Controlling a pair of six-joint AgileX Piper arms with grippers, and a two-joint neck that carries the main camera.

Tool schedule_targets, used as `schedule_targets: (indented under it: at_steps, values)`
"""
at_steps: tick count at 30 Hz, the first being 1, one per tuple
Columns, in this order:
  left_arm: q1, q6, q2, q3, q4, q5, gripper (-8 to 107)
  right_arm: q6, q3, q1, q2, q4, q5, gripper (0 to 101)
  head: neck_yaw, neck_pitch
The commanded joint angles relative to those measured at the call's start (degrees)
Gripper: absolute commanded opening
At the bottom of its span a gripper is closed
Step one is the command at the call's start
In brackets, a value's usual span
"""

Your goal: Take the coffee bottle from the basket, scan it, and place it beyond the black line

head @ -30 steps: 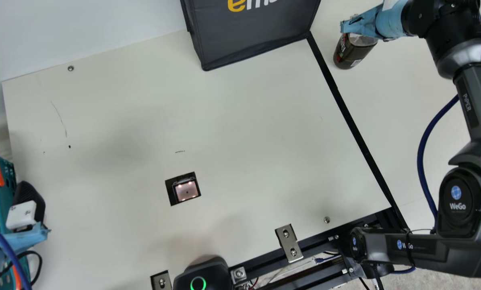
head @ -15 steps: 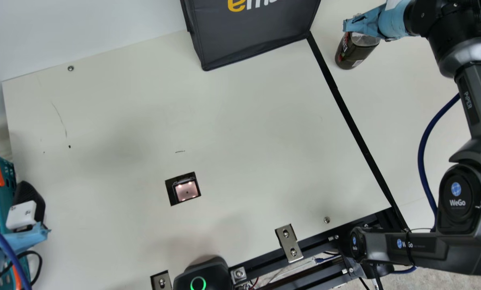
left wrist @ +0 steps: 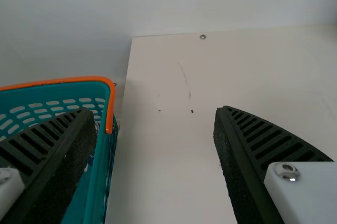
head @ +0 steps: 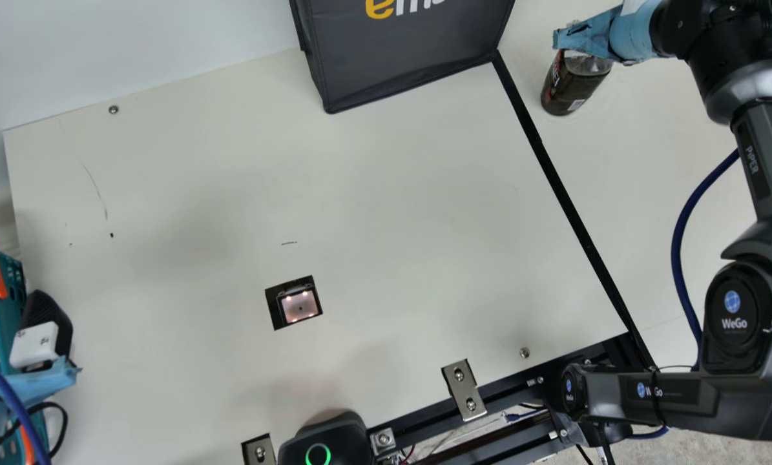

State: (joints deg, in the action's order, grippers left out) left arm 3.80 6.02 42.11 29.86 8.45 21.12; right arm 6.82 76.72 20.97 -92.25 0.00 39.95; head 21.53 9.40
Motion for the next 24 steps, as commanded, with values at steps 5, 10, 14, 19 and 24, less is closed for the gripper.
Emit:
schedule_targets:
  at_steps: [5, 10, 14, 19, 24]
  values:
    - [0.0, 0.0, 0.0, 0.0, 0.0, 0.0, 90, -0.2, -0.2, 0.1, 0.0, -0.1, 0.5, 83, 0.0, -1.5]
    - [0.0, 0.0, 0.0, 0.0, 0.0, 0.0, 90, -0.2, -0.1, 0.2, 0.2, 0.0, 0.8, 91, 0.0, -1.5]
    - [0.0, 0.0, 0.0, 0.0, 0.0, 0.0, 90, -0.2, 0.3, 0.2, 0.7, 0.1, 1.4, 91, 0.0, -1.5]
    - [0.0, 0.0, 0.0, 0.0, 0.0, 0.0, 90, -0.2, 1.2, -0.1, 1.7, 0.3, 2.6, 91, 0.0, -1.5]
    - [0.0, 0.0, 0.0, 0.0, 0.0, 0.0, 90, -0.1, 1.9, -0.6, 3.1, 0.4, 4.0, 91, 0.0, -1.5]
